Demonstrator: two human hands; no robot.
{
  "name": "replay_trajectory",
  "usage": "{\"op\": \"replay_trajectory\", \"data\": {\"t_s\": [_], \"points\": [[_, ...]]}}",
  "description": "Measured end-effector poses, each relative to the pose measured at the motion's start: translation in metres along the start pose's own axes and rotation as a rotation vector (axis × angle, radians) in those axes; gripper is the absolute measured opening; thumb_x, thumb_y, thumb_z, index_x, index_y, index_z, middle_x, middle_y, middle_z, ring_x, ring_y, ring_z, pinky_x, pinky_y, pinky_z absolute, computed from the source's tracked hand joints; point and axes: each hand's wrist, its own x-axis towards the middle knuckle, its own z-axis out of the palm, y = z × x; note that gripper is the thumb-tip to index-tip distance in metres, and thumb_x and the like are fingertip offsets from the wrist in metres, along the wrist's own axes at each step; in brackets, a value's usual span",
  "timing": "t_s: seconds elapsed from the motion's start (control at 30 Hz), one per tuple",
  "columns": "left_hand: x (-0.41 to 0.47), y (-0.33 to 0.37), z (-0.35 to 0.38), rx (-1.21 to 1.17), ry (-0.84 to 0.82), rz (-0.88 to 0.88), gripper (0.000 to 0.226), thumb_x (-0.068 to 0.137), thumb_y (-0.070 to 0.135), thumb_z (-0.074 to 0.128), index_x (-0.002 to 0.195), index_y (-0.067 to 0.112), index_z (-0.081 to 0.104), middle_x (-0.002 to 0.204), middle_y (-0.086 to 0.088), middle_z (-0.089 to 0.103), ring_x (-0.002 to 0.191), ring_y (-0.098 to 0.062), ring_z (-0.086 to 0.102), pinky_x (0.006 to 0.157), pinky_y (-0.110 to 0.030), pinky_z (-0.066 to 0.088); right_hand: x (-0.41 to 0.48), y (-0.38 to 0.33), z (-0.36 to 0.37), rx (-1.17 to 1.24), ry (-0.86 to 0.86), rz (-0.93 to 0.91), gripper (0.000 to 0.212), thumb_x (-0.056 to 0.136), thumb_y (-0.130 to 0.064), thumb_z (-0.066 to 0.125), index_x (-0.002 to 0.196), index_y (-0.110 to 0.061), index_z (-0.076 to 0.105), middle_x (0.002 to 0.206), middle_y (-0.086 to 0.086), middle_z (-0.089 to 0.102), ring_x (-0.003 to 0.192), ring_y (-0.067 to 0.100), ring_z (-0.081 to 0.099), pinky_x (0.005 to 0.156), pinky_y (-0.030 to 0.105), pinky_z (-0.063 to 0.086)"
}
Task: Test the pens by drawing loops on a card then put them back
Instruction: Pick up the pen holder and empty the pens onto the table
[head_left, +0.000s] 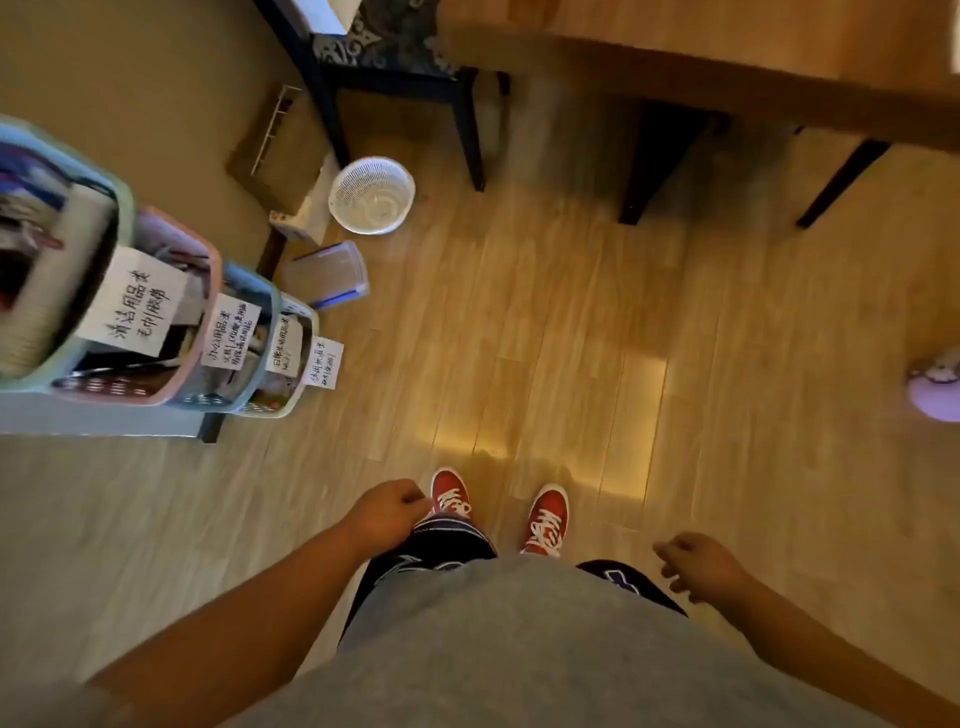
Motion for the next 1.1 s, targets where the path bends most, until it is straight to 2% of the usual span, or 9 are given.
{"op": "replay_trajectory", "data": {"t_s": [0.13,0.23,0.43,0.63,0.8,0.97,1.1], "points": [[-0.002,-0.005,-0.012,-0.091,0.034,-0.082,0.025,0.095,0.036,0.057,0.100,0.013,0.066,0.100,-0.005,0.067,0.092,-0.020,0.062,0.078,-0.031,0.047,0.010,-0.057,-0.021,0.020,0.028,-0.078,0.026,0.098,-0.024,0.056,0.098,0.001,0.061,0.096,0.022,0.066,0.072,0.027,0.058,0.063,0.033,0.043],[0.005,-0.016,-0.032,-0.090,0.047,-0.154,0.029,0.095,0.039,0.057,0.106,0.013,0.065,0.107,-0.003,0.064,0.094,-0.017,0.058,0.078,-0.027,0.042,0.019,-0.120,-0.029,0.006,0.027,-0.162,0.027,0.098,-0.026,0.056,0.099,0.000,0.061,0.095,0.019,0.066,0.075,0.027,0.058,0.062,0.031,0.042],[0.049,-0.026,-0.087,-0.067,0.038,-0.233,0.026,0.095,0.039,0.058,0.100,0.014,0.063,0.114,-0.008,0.064,0.096,-0.016,0.057,0.078,-0.022,0.039,0.048,-0.232,-0.050,-0.010,0.030,-0.257,0.027,0.098,-0.030,0.055,0.097,-0.004,0.063,0.094,0.016,0.067,0.075,0.025,0.060,0.063,0.030,0.043],[0.113,0.005,-0.171,-0.010,0.005,-0.154,0.024,0.096,0.039,0.056,0.095,0.015,0.059,0.102,-0.004,0.061,0.092,-0.015,0.056,0.074,-0.023,0.039,0.065,-0.294,-0.085,0.026,0.081,-0.204,0.026,0.097,-0.029,0.057,0.096,-0.004,0.063,0.094,0.017,0.067,0.075,0.027,0.061,0.063,0.033,0.045],[0.170,0.072,-0.241,-0.028,0.012,-0.035,0.027,0.094,0.038,0.059,0.092,0.011,0.063,0.087,0.000,0.060,0.082,-0.015,0.056,0.065,-0.024,0.040,0.075,-0.300,-0.112,0.043,0.158,-0.106,0.025,0.097,-0.027,0.058,0.095,-0.002,0.062,0.090,0.018,0.068,0.072,0.028,0.062,0.063,0.035,0.045],[0.208,0.140,-0.285,-0.048,0.027,0.085,0.025,0.094,0.040,0.057,0.097,0.016,0.065,0.093,-0.001,0.065,0.085,-0.015,0.060,0.071,-0.027,0.046,0.083,-0.304,-0.140,0.072,0.170,-0.033,0.024,0.097,-0.022,0.058,0.091,0.001,0.062,0.081,0.019,0.066,0.063,0.026,0.056,0.057,0.031,0.041],[0.224,0.184,-0.308,-0.083,0.060,0.172,0.017,0.094,0.037,0.058,0.094,0.022,0.066,0.090,0.004,0.067,0.084,-0.010,0.063,0.072,-0.022,0.048,0.090,-0.339,-0.166,0.041,0.172,-0.119,0.023,0.097,-0.024,0.057,0.089,-0.004,0.064,0.085,0.016,0.069,0.068,0.022,0.062,0.061,0.030,0.047]]}}
